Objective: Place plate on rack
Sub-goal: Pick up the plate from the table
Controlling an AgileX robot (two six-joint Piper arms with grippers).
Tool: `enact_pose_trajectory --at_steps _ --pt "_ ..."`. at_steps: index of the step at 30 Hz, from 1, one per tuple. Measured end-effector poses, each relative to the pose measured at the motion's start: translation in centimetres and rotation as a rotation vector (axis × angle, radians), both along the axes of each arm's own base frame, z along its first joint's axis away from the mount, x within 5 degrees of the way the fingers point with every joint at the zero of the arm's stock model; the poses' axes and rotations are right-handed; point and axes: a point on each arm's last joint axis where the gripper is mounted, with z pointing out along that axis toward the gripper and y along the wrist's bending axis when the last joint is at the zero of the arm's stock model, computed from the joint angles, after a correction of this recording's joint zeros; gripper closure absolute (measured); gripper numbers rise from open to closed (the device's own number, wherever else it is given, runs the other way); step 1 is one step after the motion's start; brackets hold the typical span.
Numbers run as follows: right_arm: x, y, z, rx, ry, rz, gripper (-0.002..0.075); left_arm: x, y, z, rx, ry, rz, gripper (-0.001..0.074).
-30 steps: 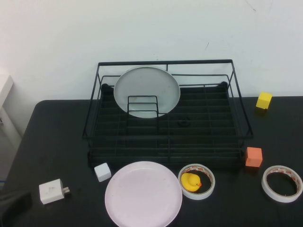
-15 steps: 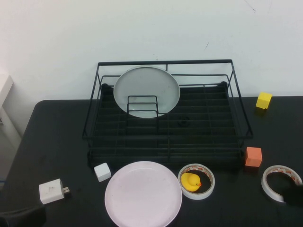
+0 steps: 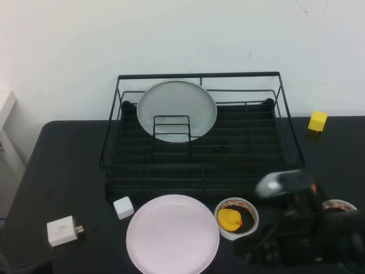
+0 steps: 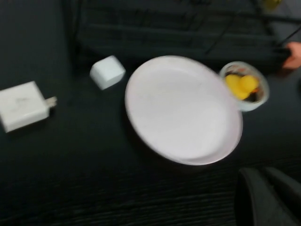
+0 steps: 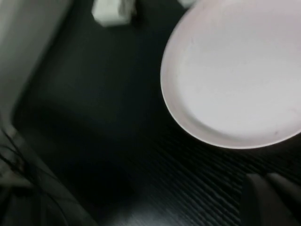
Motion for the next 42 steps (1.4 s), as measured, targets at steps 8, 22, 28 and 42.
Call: enact_pose_trajectory --at_steps 8,22,28,42 --pt "2.1 3.6 -3.5 -0.034 0.087 0.039 0.0630 0.3 0.3 -0.8 0.013 -0.025 0.034 0.0737" --pt "4.9 4.8 -9.8 -0.117 0.279 -0.116 0.0414 0.3 0.1 -0.8 -0.019 -0.021 0.038 0.0737" --pt "5.5 4.5 -10.1 -0.164 0.256 -0.161 0.0414 0.3 0.1 -0.7 -0.028 -0.020 0.038 0.0737" --pt "7.3 5.3 -9.1 -0.151 0.191 -0.185 0.0414 0.3 0.1 -0.7 -0.034 -0.019 0.038 0.0737"
